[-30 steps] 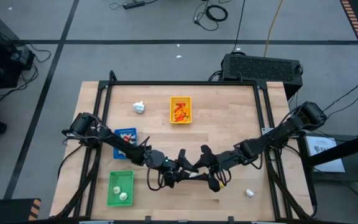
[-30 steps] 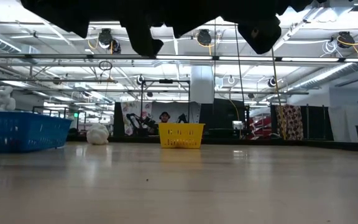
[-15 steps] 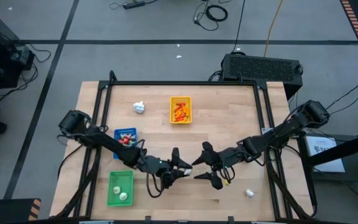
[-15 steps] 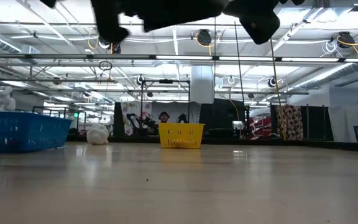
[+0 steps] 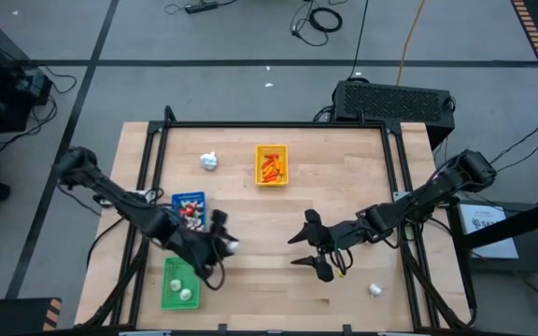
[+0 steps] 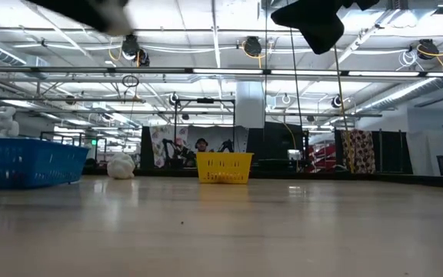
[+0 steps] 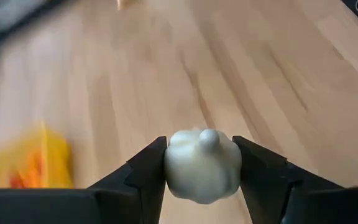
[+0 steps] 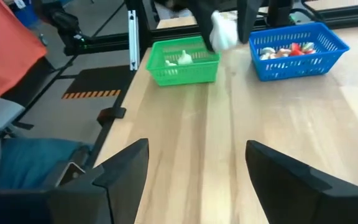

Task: Sort produce into baskets
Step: Put the garlic into the green bin

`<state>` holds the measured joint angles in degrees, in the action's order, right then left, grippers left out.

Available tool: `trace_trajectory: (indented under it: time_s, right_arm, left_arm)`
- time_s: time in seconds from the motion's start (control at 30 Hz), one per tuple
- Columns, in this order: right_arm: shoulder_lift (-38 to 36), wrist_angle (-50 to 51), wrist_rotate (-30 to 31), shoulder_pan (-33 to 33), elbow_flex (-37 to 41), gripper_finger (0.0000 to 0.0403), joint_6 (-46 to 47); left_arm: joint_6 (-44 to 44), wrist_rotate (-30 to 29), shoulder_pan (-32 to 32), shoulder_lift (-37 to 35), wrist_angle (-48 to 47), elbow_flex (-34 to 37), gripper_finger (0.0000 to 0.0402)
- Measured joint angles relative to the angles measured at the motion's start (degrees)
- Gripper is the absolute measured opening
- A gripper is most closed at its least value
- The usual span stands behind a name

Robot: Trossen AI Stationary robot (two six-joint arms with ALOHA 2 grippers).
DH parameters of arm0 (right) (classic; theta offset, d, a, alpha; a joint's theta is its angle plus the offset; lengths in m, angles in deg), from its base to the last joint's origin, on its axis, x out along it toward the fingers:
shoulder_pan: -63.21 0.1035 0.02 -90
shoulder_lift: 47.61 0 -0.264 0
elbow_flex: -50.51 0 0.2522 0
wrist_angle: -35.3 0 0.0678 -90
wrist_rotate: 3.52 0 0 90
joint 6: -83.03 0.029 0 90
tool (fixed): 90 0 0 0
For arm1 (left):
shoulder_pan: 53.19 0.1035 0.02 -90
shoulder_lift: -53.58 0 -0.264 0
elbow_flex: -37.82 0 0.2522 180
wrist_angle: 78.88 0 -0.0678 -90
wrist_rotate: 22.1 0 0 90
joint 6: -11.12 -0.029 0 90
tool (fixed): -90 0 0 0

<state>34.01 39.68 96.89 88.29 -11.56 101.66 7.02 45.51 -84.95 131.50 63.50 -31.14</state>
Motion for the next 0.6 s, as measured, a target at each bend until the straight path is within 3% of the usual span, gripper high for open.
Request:
trace_trajectory:
  time_s: [0.33, 0.6]
  right_arm:
    - [0.0, 1.2, 0.2, 0.0, 0.0, 0.0258, -1.6]
    - [0.0, 2.0, 0.1, 0.0, 0.0, 0.0258, -3.1]
  left_arm:
    - [44.4, 4.7, -8.7, -7.1, -30.6, 0.0, 0.0176]
    - [63.0, 7.6, -16.3, -6.9, -34.5, 1.6, 0.0176]
